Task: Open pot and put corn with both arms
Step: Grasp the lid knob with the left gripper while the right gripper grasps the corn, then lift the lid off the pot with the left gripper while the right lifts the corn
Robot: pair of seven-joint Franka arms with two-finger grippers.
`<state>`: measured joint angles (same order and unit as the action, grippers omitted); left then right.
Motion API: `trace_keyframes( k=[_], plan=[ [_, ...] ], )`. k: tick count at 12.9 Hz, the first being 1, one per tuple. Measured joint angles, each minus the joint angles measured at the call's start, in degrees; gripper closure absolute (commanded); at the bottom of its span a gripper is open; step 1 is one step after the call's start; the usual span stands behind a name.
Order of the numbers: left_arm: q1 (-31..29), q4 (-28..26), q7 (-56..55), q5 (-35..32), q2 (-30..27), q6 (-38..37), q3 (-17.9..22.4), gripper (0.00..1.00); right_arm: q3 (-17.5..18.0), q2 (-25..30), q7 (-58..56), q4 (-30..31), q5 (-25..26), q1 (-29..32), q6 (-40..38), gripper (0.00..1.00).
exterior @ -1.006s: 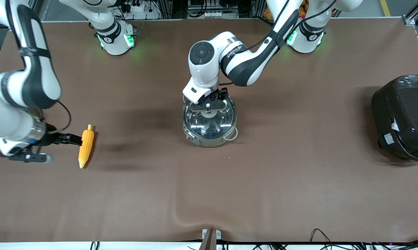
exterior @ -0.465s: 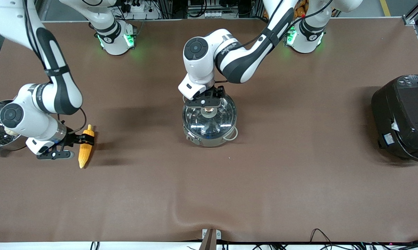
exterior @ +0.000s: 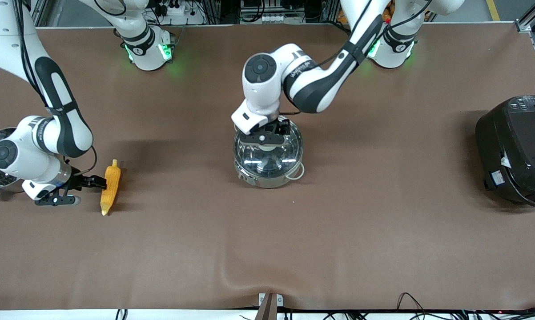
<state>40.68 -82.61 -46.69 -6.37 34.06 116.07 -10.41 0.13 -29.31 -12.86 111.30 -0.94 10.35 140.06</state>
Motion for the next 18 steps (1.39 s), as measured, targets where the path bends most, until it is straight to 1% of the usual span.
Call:
trace_keyframes(
  k=[4,5,6,7,9,10,11,12,14,15,16,17,18],
  plan=[
    [0.0,0.0,0.3,0.0,1.7,0.8,-0.1,0.0,0.5,-0.4,0.0,-0.1,0.0,-0.8,0.0,0.0],
    [0.0,0.0,0.3,0.0,1.7,0.8,-0.1,0.08,0.6,-0.6,0.0,-0.1,0.0,-1.1,0.1,0.0],
    [0.0,0.1,0.3,0.0,1.7,0.8,-0.1,0.76,0.7,-0.9,0.1,-0.1,0.0,-1.5,0.3,0.0],
    [0.0,0.2,0.3,0.2,1.7,0.9,-0.1,1.0,0.8,-1.4,0.4,-0.1,0.0,-2.2,0.8,0.0],
    [0.0,0.6,-1.6,1.5,1.7,0.9,-0.1,1.0,0.8,-2.3,1.3,-0.1,0.0,-3.8,1.6,0.02],
    [0.0,0.7,-2.8,1.6,1.5,0.6,0.0,1.0,0.8,-2.6,1.4,-0.1,0.0,-4.1,1.9,0.11],
    [0.0,0.6,-3.6,1.8,1.5,0.6,0.0,1.0,0.8,-2.8,1.4,-0.1,0.0,-4.2,2.0,0.17],
    [0.0,0.6,-3.9,1.9,1.5,0.6,0.0,1.0,0.7,-2.8,1.3,-0.1,0.1,-4.1,2.1,0.27],
    [-0.1,0.7,-4.1,2.0,1.5,0.6,0.0,1.0,0.5,-2.8,1.2,-0.3,1.7,-4.1,2.1,0.54],
    [-0.1,0.7,-4.2,2.0,1.4,0.6,0.0,1.0,0.5,-2.8,1.2,-0.3,2.7,-4.0,2.1,0.66],
    [-0.1,0.7,-4.3,2.0,1.2,0.6,0.1,1.0,0.5,-2.8,1.2,-0.4,3.3,-4.0,2.1,0.75],
    [-0.2,0.8,-4.3,2.0,1.0,0.7,0.1,1.0,0.4,-2.8,1.2,-0.5,3.4,-4.0,2.1,0.88],
    [-0.2,1.0,-4.4,2.1,0.8,0.9,0.1,1.0,0.4,-2.8,1.2,-0.7,3.4,-4.0,2.0,0.99]
  ],
)
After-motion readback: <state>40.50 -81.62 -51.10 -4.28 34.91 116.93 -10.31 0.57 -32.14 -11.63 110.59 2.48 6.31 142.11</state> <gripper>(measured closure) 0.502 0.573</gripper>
